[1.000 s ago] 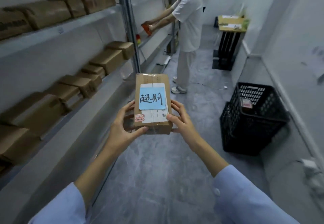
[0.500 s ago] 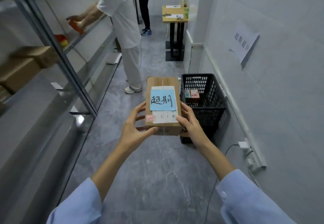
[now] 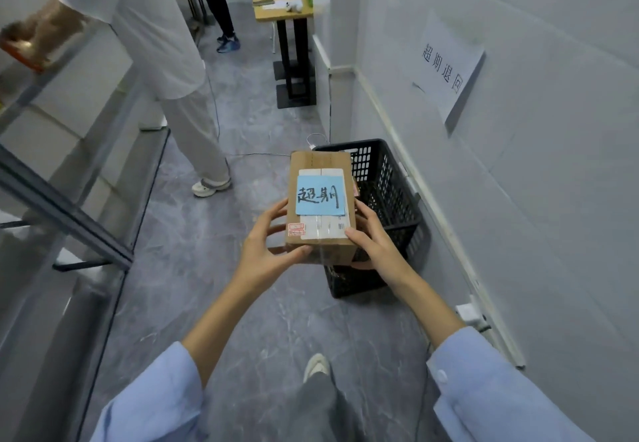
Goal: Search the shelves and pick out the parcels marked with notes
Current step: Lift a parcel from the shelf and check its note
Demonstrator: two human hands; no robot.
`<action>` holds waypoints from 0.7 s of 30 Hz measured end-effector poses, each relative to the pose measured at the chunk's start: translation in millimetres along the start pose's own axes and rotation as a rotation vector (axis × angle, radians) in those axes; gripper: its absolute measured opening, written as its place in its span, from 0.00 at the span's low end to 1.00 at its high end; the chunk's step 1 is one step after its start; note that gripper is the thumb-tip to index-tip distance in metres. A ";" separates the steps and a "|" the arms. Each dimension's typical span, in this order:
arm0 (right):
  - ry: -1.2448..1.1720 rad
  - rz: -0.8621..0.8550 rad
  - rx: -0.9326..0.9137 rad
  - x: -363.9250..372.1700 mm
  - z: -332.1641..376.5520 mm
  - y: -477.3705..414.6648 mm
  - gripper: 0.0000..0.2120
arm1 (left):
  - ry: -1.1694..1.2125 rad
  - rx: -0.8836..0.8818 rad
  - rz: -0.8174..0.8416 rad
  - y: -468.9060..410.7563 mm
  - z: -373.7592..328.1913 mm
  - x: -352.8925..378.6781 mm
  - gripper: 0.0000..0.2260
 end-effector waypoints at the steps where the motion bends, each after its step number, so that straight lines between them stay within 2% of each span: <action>1: -0.017 -0.009 0.011 -2.4 0.5 -20.6 0.24 | 0.003 -0.010 0.011 -21.3 5.8 1.8 0.38; 10: -0.041 -0.081 0.130 -23.9 -22.1 -181.7 0.24 | -0.085 -0.112 0.102 -181.1 66.5 18.6 0.34; 16: -0.020 -0.128 0.256 -63.5 -62.7 -258.3 0.28 | -0.178 -0.165 0.163 -255.7 118.9 61.6 0.35; 21: 0.012 -0.130 0.331 -106.2 -95.1 -328.8 0.27 | -0.275 -0.218 0.189 -309.9 158.3 101.4 0.35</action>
Point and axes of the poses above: each hand's wrist, its own y-axis away from the middle knuckle, its own x-axis out of the palm, z = x × y, the point moved 9 cm from there along -y, towards the middle knuckle, and after that the axes turned 4 degrees about -z, right-handed, at the moved point
